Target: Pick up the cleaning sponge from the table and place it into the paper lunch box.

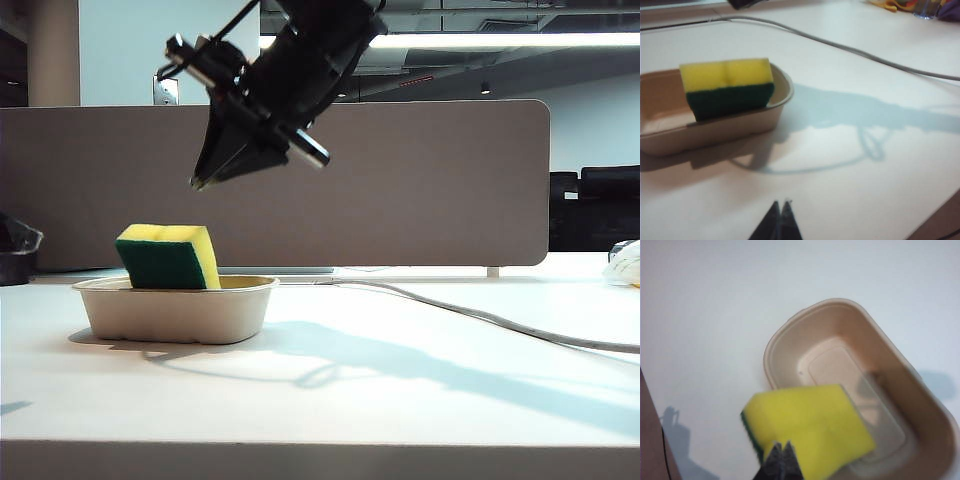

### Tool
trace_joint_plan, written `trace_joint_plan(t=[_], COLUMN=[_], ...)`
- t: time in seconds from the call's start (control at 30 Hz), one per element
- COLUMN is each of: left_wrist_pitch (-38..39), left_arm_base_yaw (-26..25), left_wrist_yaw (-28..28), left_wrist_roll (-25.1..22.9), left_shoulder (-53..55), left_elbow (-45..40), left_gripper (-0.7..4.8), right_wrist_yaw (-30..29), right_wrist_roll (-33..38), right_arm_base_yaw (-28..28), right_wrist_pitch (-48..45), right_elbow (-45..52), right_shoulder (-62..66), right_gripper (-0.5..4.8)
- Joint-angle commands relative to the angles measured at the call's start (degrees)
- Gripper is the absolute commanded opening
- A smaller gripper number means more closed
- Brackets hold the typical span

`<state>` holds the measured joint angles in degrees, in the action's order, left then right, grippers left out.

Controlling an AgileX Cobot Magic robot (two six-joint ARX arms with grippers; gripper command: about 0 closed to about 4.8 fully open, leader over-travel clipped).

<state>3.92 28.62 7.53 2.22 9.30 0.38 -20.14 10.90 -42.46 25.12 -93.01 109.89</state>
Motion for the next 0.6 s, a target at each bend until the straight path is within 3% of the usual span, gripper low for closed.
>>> trace_joint_plan(t=[0.03,0.13,0.33,0.47,0.6], left_wrist_pitch=[-0.33,-0.33,-0.15,-0.59,-0.46], left_arm_base_yaw=[-2.38,-7.37,-17.55,-21.27,-22.36], left_wrist_yaw=[0.37,0.28,0.2,0.22,0.17], left_wrist_roll=[-0.07,-0.07,-0.07,-0.07,-0.07], left_shoulder=[-1.9,-3.78,-8.0,-9.16,-9.16], left_elbow=[0.07,0.07,0.04,0.07,0.04], left_gripper=[-0.05,-0.05,-0.05,-0.05,-0.05], right_wrist_yaw=[6.12,12.04,18.25,25.2,27.76], right_wrist_roll=[-1.62,-3.5,-3.19,-3.65,-3.63], right_arm_base_yaw=[-0.17,-0.22,-0.74,-3.52,-6.93], right_wrist_pitch=[4.39,7.63,7.13,3.06,-3.76], right_elbow=[-0.31,0.17,5.51,12.59,20.81], right_shoulder=[-5.25,-10.6,-23.96,-33.42,-40.87], right_gripper=[-0.09,-0.09,-0.09,-0.09,-0.09])
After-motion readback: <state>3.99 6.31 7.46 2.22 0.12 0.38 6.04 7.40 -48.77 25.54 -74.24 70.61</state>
